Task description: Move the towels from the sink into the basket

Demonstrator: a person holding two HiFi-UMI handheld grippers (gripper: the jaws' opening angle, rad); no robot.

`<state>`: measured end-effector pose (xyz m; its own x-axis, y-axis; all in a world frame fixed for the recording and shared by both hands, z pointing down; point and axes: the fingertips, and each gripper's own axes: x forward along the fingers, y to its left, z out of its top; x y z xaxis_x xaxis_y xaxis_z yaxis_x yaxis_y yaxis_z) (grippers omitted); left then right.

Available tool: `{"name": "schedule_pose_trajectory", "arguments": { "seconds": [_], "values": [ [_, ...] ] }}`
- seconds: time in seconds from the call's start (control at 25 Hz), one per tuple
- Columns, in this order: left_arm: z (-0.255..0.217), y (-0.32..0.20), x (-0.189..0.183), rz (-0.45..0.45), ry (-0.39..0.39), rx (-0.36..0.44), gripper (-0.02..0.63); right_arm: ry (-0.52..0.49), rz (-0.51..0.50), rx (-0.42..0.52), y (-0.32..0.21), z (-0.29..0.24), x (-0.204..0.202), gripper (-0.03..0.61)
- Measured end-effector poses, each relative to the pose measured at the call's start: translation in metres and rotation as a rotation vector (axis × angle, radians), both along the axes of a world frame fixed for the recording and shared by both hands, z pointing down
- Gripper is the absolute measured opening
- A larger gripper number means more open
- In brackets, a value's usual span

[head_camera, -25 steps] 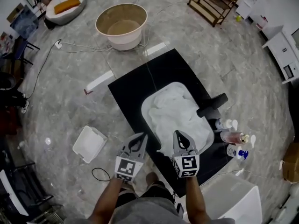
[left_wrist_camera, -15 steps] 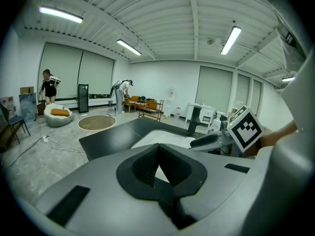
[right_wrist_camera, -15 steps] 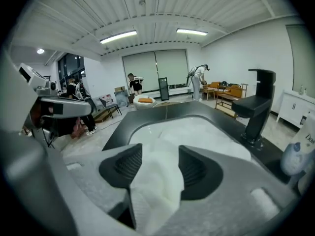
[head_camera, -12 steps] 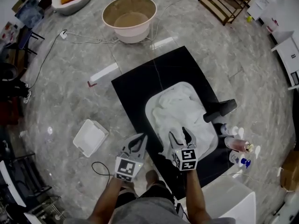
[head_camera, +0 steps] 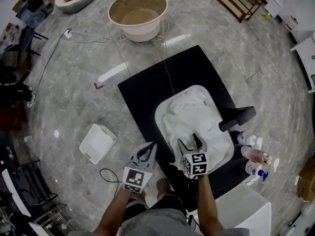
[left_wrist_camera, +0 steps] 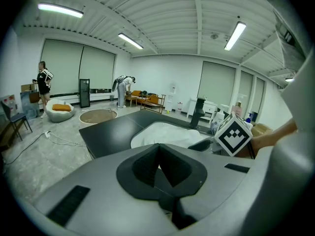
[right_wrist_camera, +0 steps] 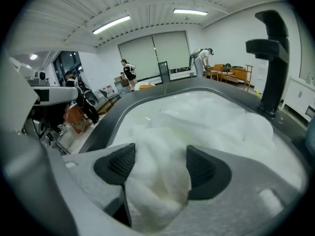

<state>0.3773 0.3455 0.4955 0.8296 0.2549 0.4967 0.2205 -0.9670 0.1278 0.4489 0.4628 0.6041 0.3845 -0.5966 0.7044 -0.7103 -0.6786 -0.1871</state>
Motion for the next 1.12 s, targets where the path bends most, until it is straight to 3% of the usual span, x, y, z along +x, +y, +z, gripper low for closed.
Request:
{"name": "schedule_pose_trajectory", "arguments": {
  "seconds": [0.24, 0.36, 0.44, 0.76, 1.12],
  "values": [
    [0.012, 0.001, -0.003, -0.002, -0.025, -0.007, 0.009, -0.066, -0.026, 0.005, -0.003, 0.017, -0.004, 0.313],
    [0.014, -0.001, -0.005, -0.009, -0.029, -0.008, 0.009, -0.044, -0.038, -0.038, -0.001, 0.018, -0.004, 0.107],
    [0.014, -0.003, -0.008, -0.017, -0.027, -0.006, 0.009, -0.017, -0.039, -0.053, 0.000, 0.016, -0.003, 0.067],
    [0.000, -0.009, -0.016, -0.038, -0.006, 0.007, 0.009, 0.076, -0.035, -0.008, 0.002, -0.013, -0.002, 0.044],
    [-0.062, -0.021, -0.024, -0.063, 0.095, 0.054, 0.009, 0.250, 0.010, 0.126, 0.007, -0.116, 0.001, 0.041]
  ]
}}
